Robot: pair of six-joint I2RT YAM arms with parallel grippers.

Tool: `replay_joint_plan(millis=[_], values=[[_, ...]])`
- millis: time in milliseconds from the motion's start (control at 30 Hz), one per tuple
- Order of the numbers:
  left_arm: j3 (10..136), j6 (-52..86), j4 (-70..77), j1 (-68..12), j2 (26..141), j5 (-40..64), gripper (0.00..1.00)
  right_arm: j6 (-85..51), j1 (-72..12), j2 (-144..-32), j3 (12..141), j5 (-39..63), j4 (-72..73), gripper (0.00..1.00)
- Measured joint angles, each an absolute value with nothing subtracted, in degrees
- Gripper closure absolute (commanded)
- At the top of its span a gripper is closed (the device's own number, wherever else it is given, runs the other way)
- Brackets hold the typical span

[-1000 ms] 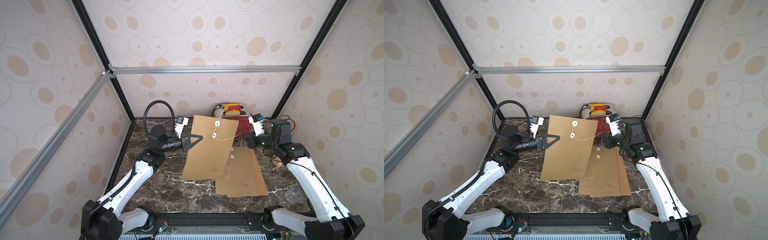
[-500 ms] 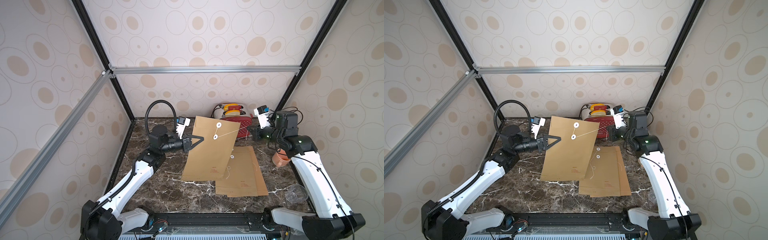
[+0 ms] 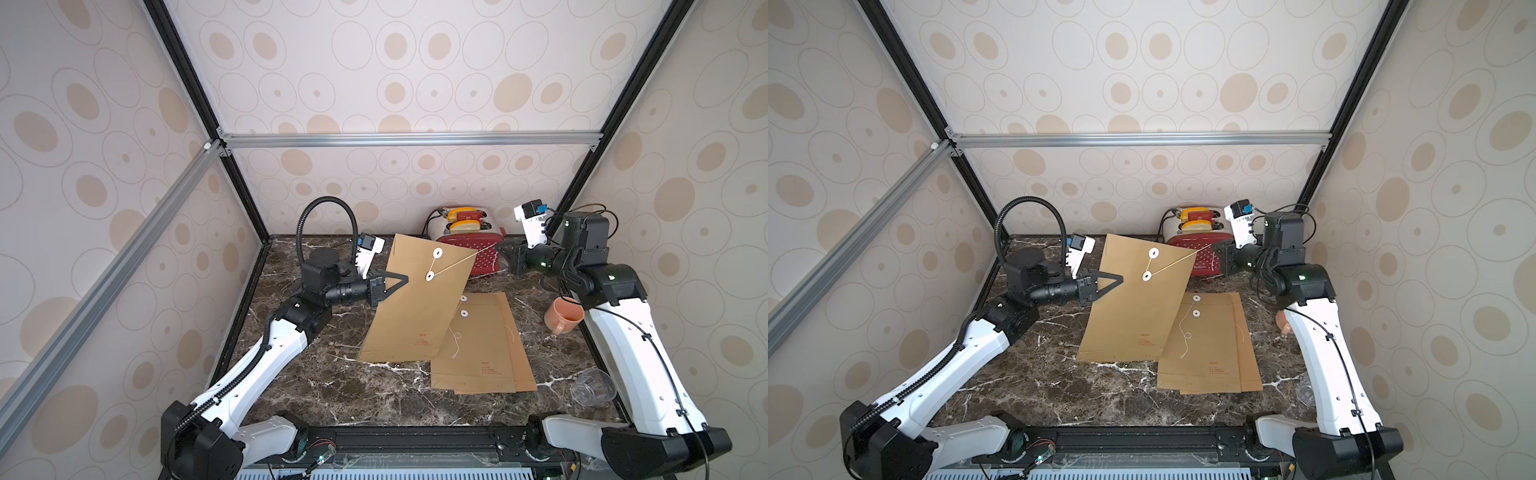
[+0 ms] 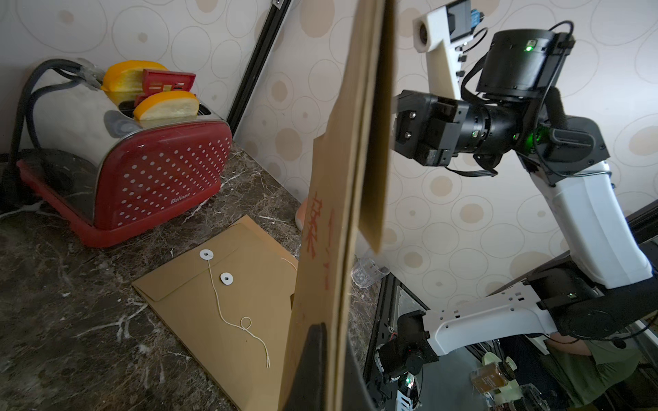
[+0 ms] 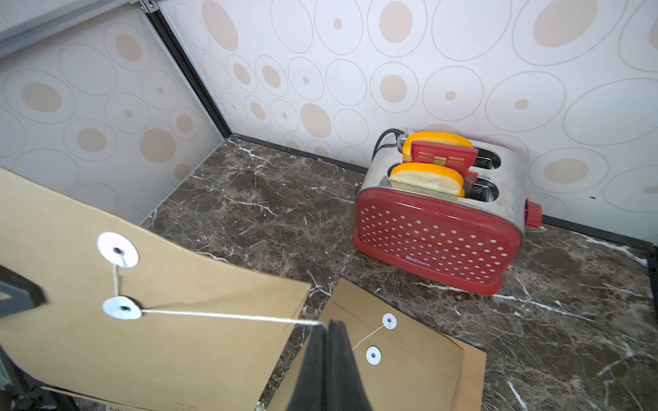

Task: Close the mouth of the file bag
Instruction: Close the file bag.

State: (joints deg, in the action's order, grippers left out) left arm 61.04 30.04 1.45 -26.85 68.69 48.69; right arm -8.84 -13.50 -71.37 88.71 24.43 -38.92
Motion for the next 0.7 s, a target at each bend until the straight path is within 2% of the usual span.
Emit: replay_joint_plan(millis=[433, 700], values=[[61.45, 28.42, -2.26, -27.18, 70.83, 48.31, 1.0, -9.17, -23.81, -81.89, 103.55, 23.83, -38.63, 1.0], [62.17, 27.97, -2.74, -27.55, 71.26, 48.31, 1.0, -9.17, -31.75, -85.08, 108.36, 20.78, -39.38, 1.0]])
